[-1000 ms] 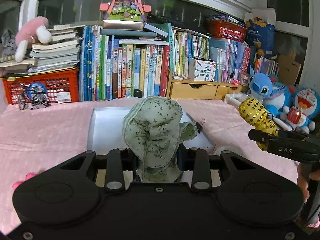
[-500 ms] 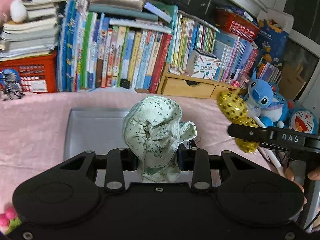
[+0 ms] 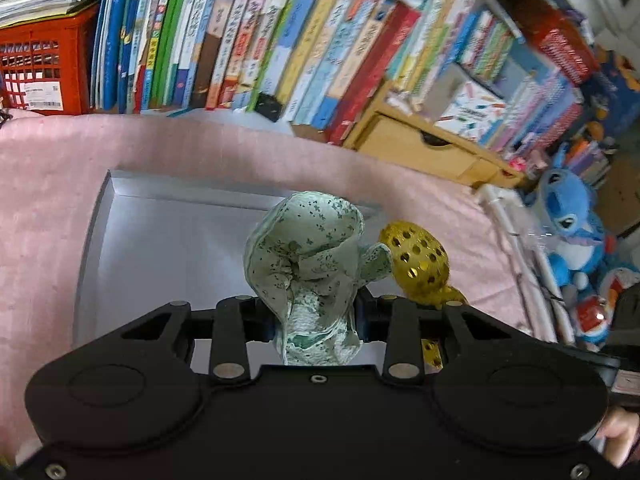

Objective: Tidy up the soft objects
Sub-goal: 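Lift and carry the cloth and bow with both tools toward the white tray, then lower both items into the white tray and open both tools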

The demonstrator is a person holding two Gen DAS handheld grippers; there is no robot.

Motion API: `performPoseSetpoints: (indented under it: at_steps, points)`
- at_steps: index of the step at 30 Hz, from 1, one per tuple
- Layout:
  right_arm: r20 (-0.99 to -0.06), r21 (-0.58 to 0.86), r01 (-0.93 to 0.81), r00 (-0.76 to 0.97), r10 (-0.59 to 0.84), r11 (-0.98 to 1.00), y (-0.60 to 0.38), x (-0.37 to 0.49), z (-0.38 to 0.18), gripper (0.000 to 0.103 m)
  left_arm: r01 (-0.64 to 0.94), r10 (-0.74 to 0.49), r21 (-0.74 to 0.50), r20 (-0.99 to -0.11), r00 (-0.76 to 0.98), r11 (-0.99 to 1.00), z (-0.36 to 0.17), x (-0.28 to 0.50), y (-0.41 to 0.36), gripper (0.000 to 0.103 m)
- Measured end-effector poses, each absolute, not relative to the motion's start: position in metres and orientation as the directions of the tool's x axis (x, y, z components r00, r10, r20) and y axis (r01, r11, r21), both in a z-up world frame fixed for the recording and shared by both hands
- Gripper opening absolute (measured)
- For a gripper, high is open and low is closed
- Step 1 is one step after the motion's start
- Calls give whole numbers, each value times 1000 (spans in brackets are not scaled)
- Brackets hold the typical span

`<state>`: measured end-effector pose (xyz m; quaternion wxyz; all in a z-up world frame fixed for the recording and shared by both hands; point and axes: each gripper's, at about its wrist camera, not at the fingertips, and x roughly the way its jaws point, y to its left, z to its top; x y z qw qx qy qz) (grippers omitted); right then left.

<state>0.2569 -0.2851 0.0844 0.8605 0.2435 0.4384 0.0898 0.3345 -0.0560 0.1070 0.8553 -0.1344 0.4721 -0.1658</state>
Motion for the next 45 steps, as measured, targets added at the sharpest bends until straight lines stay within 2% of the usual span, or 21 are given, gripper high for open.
performPoseSetpoints:
  at_steps: [8,13,23,27,29,33,38,41,45]
  points:
    - [-740,505,101,562,370,857,-279,283,64,63,87,-424,-433,-788,445,897,73,360,-51,33]
    - [-743,529,136,552,379,838,-281,297,58,65,55,-488,-515,-767,417,856,59,367,-46,33]
    - [-746,559,202,545,382,804,-290,313,45,66,59,-489,-507,-784,383,860,44,373,-65,36]
    - [-739,567,195,551,388,801,-289,314,45,73,61,-477,-493,-794,378,868,40,375,-68,39]
    - [-736,568,194,554,389,799,-289,314,46,79,52,-468,-486,-800,376,872,38,377,-68,49]
    - [-736,561,188,559,382,806,-288,314,48,79,50,-463,-480,-804,373,876,36,378,-66,57]
    - [-730,558,177,569,379,811,-290,311,52,81,55,-443,-458,-810,384,887,41,376,-65,75]
    - [-728,554,170,574,375,815,-291,308,56,81,66,-426,-438,-811,402,896,47,372,-66,80]
    - [-721,541,146,588,367,828,-290,301,66,83,77,-423,-432,-806,415,899,57,365,-64,82]
